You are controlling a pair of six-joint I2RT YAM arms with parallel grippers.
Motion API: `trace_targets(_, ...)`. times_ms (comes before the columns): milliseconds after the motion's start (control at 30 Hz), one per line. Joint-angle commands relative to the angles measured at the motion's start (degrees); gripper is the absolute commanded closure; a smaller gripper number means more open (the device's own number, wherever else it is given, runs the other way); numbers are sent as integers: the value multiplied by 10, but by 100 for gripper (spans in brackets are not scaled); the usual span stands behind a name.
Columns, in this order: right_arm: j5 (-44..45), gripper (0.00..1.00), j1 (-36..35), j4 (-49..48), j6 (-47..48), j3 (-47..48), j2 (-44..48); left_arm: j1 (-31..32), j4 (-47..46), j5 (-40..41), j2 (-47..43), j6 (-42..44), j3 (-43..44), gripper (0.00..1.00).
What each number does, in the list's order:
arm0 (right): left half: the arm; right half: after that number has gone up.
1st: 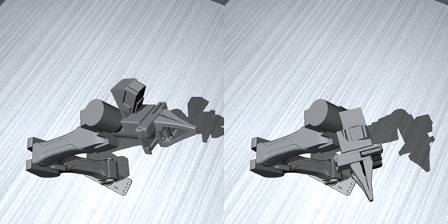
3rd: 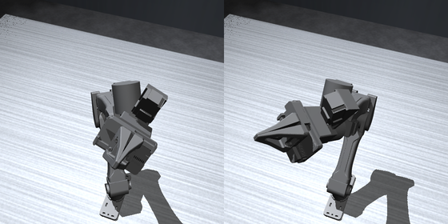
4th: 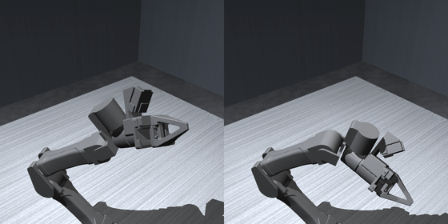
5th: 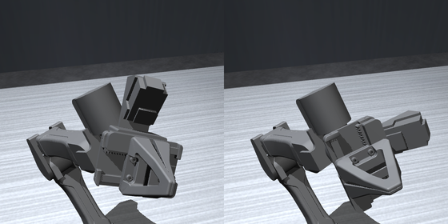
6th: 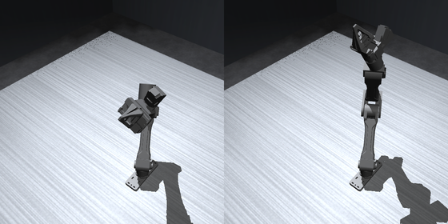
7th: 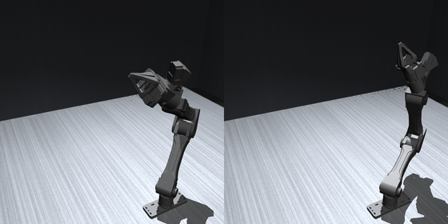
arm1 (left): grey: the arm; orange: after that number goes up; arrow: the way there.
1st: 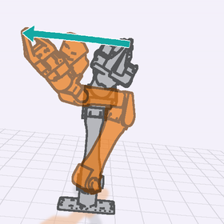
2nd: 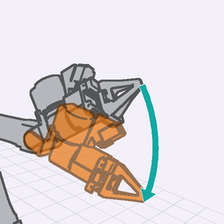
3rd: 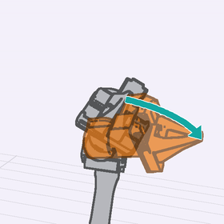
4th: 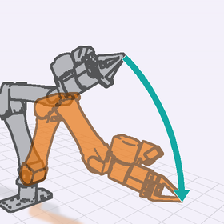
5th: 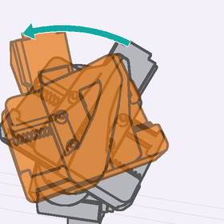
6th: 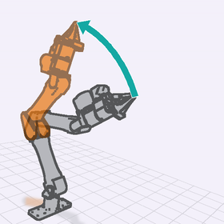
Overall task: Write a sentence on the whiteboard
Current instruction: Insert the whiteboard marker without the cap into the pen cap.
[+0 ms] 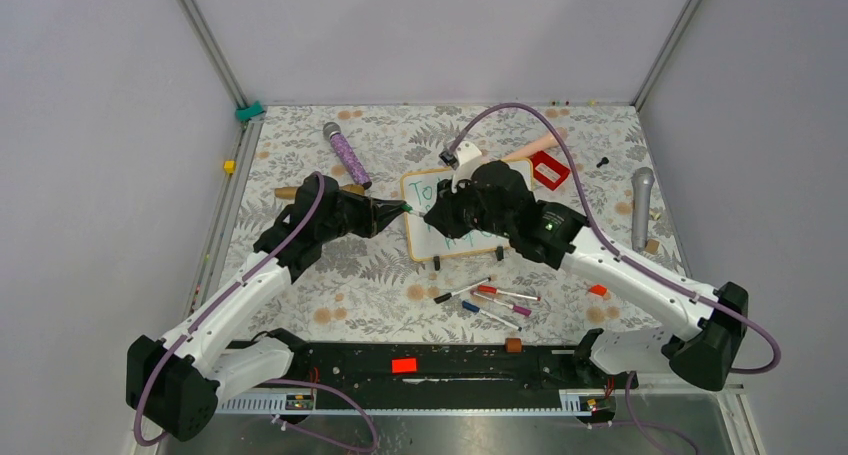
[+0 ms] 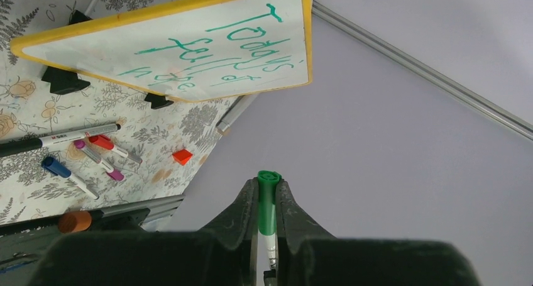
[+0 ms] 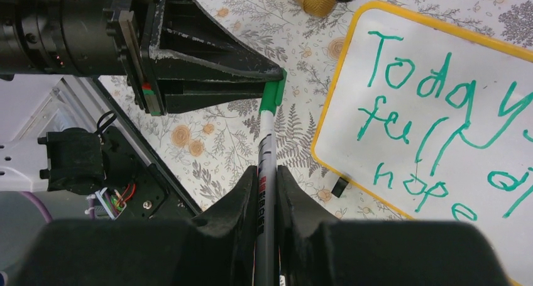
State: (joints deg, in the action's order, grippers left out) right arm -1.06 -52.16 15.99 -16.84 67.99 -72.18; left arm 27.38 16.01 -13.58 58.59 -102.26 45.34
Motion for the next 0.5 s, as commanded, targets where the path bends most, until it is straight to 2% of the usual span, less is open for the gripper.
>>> trace_targets(0, 56, 100, -5, -18, -11, 43, -28, 8, 4, -6, 1, -80, 27, 100)
trace_targets(133, 143, 100, -12, -31, -10, 76, -62, 27, 3, 2, 32, -89, 64, 100)
trace_targets(300, 132, 100, -12, -32, -12, 137, -123, 54, -4, 4, 75, -98, 125, 100)
trace_targets(467, 132, 100, -12, -31, -11, 167, -157, 92, 29, 14, 75, -122, 158, 100)
